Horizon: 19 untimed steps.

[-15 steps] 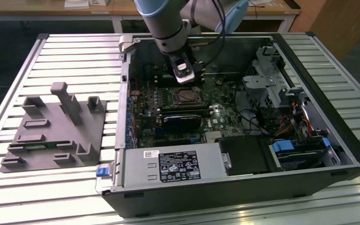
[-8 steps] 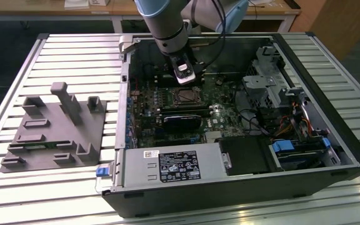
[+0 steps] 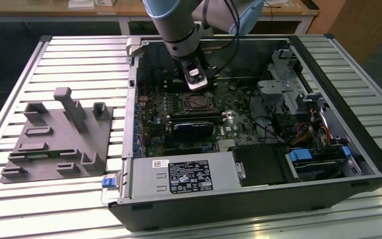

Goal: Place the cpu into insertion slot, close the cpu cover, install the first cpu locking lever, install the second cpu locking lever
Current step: 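Install the first cpu locking lever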

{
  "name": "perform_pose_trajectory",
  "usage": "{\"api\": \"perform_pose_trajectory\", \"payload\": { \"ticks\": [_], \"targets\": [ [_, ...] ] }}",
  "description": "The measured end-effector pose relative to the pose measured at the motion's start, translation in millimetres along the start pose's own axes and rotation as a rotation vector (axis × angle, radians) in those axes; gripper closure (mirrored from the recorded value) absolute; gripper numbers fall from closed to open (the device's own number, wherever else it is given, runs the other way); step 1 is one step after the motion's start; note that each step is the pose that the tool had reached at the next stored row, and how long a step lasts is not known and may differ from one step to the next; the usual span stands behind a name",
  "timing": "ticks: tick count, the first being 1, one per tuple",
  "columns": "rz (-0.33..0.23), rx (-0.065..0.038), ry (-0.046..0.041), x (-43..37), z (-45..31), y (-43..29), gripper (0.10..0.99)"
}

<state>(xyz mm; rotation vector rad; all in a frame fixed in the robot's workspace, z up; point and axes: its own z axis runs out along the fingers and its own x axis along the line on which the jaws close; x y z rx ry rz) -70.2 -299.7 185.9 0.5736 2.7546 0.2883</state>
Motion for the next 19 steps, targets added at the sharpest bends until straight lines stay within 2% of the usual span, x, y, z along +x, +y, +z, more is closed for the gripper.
{"api": "perform_pose_trajectory", "payload": {
  "ticks": [11, 19],
  "targets": [
    [-0.002, 0.006, -0.0024, -1.3, -0.8, -2.3, 0.98],
    [-0.003, 0.007, -0.0029, -1.9, -2.1, -2.3, 0.98]
  ]
}}
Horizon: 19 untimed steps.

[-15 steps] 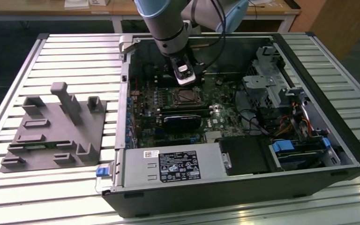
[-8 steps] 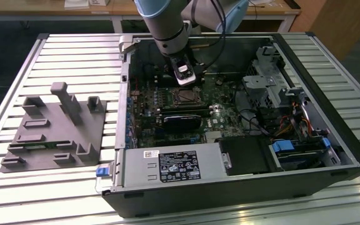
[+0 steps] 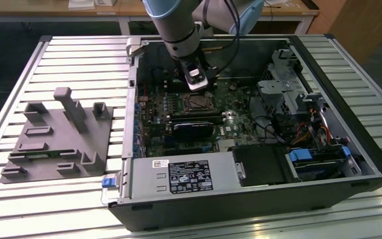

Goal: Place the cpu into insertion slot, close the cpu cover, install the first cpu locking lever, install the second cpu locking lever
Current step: 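Install the first cpu locking lever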

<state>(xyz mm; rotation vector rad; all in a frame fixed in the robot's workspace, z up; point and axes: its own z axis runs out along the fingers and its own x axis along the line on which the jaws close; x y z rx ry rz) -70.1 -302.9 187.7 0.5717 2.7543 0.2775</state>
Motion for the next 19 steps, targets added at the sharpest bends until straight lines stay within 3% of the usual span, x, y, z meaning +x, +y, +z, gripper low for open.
{"api": "perform_pose_trajectory", "payload": {
  "ticks": [5, 12, 19],
  "targets": [
    [0.0, 0.001, 0.0, -1.1, -3.7, 0.9, 0.98],
    [0.0, 0.0, 0.0, -5.2, -18.4, 4.9, 0.98],
    [0.0, 0.0, 0.0, -5.5, -19.4, 5.2, 0.98]
  ]
}}
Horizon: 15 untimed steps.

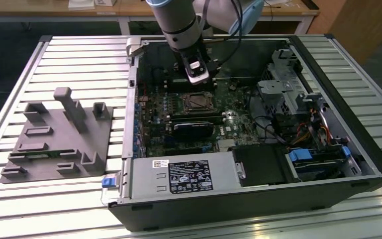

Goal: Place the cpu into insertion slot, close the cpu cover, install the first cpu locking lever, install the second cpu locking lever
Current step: 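Install the first cpu locking lever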

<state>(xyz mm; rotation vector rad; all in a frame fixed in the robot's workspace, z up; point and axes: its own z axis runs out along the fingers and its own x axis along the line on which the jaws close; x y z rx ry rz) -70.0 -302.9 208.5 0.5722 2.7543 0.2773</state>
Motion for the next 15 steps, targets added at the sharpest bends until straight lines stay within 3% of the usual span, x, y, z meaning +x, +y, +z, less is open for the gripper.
{"api": "perform_pose_trajectory", "payload": {
  "ticks": [3, 6, 10, 15],
  "targets": [
    [-0.002, 0.011, 0.0054, -1.2, 0.7, 0.4, 0.98],
    [-0.006, 0.036, 0.0166, -2.8, 1.6, 1.1, 0.98],
    [-0.013, 0.077, 0.0321, -5.3, 2.7, 2.1, 0.98],
    [-0.023, 0.139, 0.0618, -8.4, 3.9, 3.3, 0.98]
  ]
}}
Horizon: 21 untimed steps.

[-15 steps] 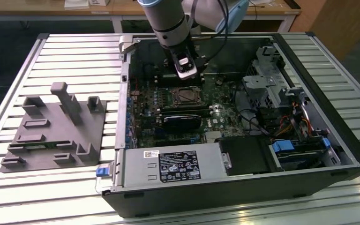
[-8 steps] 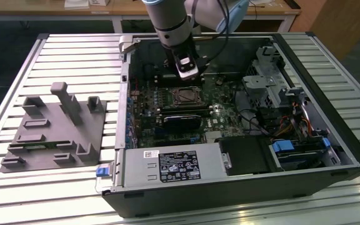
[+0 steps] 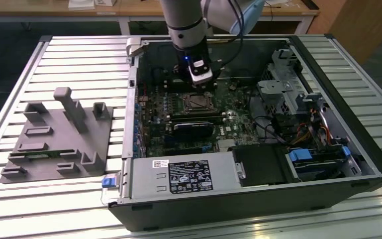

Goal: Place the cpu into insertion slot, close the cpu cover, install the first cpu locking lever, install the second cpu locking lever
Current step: 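Install the first cpu locking lever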

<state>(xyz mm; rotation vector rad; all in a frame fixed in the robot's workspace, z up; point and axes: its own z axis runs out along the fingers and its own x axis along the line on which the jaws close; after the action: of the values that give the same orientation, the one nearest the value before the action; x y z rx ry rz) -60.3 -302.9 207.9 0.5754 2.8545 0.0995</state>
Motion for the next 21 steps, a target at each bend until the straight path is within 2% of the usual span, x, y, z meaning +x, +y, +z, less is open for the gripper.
{"api": "perform_pose_trajectory", "payload": {
  "ticks": [3, 5, 7, 10, 14, 19, 21],
  "targets": [
    [-0.004, 0.033, 0.0238, -2.8, 0.7, 0.7, 0.98],
    [-0.006, 0.048, 0.0372, -4.8, 1.1, 0.4, 0.98],
    [-0.007, 0.061, 0.0486, -6.4, 1.3, -0.5, 0.98],
    [-0.009, 0.074, 0.06, -8.6, 1.5, -2.9, 0.98],
    [-0.01, 0.084, 0.0658, -11.1, 1.7, -6.8, 0.98],
    [-0.012, 0.095, 0.0627, -13.2, 1.8, -10.0, 0.98],
    [-0.012, 0.096, 0.0626, -13.2, 1.8, -10.0, 0.98]
  ]
}}
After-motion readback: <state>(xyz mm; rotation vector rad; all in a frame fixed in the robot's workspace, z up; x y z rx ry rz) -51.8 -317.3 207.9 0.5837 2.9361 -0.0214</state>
